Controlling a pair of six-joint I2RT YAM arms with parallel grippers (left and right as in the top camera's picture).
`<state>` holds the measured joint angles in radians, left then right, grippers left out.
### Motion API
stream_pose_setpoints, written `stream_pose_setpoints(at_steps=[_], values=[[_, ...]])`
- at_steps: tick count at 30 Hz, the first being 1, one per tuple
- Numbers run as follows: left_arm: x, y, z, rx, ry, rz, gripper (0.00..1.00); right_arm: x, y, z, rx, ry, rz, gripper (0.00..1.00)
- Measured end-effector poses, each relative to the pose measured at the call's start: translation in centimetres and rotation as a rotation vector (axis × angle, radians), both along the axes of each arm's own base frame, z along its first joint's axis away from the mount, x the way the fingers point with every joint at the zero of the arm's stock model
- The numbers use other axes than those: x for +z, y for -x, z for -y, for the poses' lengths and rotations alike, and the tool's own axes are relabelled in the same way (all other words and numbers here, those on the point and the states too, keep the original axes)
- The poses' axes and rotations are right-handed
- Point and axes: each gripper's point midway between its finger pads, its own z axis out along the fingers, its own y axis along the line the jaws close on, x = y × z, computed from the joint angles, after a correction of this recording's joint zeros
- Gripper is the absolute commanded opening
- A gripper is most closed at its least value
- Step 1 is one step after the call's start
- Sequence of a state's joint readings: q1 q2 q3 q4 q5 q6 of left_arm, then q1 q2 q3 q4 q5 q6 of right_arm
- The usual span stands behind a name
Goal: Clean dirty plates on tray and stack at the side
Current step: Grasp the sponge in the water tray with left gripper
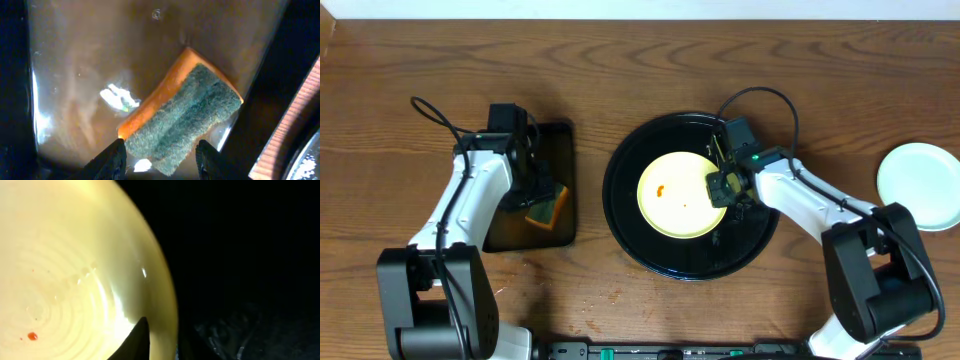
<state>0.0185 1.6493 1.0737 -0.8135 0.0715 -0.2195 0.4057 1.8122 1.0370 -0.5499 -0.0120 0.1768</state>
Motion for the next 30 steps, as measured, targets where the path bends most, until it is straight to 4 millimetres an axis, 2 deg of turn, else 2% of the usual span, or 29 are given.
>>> stream_pose_setpoints(at_steps=[4,7,12,14,20,25,28,30], values=[[-0.8,0.1,0.4,-0.032,-0.001,0.011,0.46,0.0,0.1,-0.2,0.014,-0.007,-0.003,0.19],[-2.1,-0.1,0.9,-0.059,-0.002,0.034,0.41,0.0,0.1,-0.2,0.019,-0.009,-0.004,0.19],[-3.9,0.6,1.8,-0.119,0.009,0.037,0.15,0.0,0.1,-0.2,0.025,-0.008,-0.002,0.19],[-4.0,0.6,1.9,-0.122,0.008,0.038,0.08,0.0,0.1,-0.2,0.025,-0.008,-0.002,0.19],[-4.0,1.0,1.9,-0.134,0.007,0.022,0.07,0.0,0.0,-0.3,0.028,-0.01,0.003,0.18],[-2.8,2.4,1.9,-0.134,0.014,-0.056,0.08,0.1,-0.2,-0.4,0.029,-0.013,0.009,0.17],[-0.5,1.6,1.9,-0.129,0.014,-0.021,0.07,0.1,-0.2,-0.4,0.023,-0.015,0.009,0.02],[1.9,0.6,2.0,-0.115,0.017,0.05,0.07,0.2,-0.4,-0.4,-0.001,-0.023,0.014,0.01]])
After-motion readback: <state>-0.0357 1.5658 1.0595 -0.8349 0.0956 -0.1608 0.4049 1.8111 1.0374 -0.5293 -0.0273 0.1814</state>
